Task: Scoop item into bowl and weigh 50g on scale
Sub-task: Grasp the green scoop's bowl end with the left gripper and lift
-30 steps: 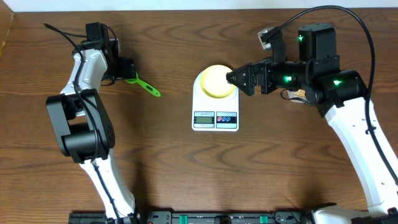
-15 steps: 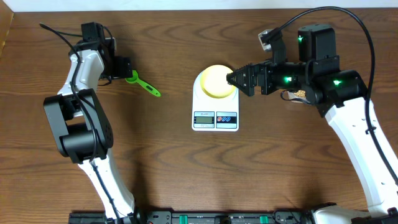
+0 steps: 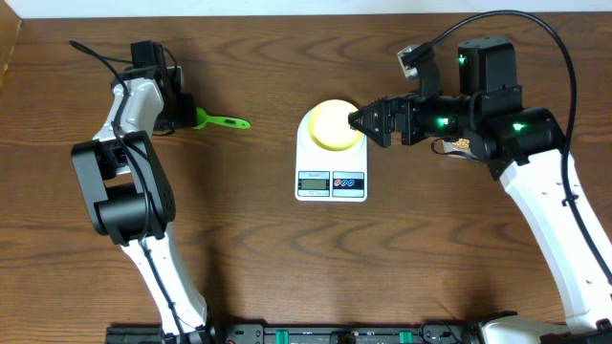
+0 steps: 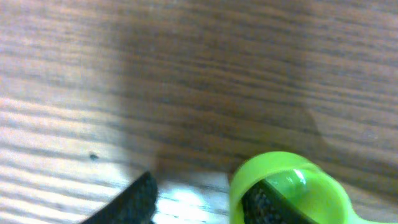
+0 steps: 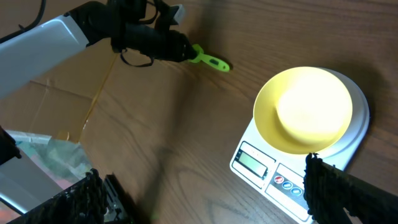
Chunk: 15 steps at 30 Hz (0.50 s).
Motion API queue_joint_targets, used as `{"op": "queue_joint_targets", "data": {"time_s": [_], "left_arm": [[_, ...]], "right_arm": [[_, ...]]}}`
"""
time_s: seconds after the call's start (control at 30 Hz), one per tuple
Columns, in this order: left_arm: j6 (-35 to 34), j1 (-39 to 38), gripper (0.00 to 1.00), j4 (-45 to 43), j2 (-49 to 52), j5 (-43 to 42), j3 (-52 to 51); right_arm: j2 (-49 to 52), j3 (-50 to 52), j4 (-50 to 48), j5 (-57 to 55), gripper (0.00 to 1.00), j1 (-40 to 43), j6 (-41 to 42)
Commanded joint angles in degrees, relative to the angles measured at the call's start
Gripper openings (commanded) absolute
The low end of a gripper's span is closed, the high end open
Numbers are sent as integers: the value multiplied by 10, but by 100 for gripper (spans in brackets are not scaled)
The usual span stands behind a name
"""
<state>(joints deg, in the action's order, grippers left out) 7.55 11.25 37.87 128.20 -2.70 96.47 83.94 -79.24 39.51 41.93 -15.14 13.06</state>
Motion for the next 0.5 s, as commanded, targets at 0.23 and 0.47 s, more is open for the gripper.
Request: {"op": "queue_joint_targets", "data": {"time_s": [0.23, 0.47], "left_arm": [[-8, 3, 8, 13, 6, 1, 0], [-21, 3, 7, 13, 6, 1, 0]], "right_arm": [[-6, -12, 1, 0, 99, -2, 7], [-6, -12, 1, 0, 99, -2, 7]]}}
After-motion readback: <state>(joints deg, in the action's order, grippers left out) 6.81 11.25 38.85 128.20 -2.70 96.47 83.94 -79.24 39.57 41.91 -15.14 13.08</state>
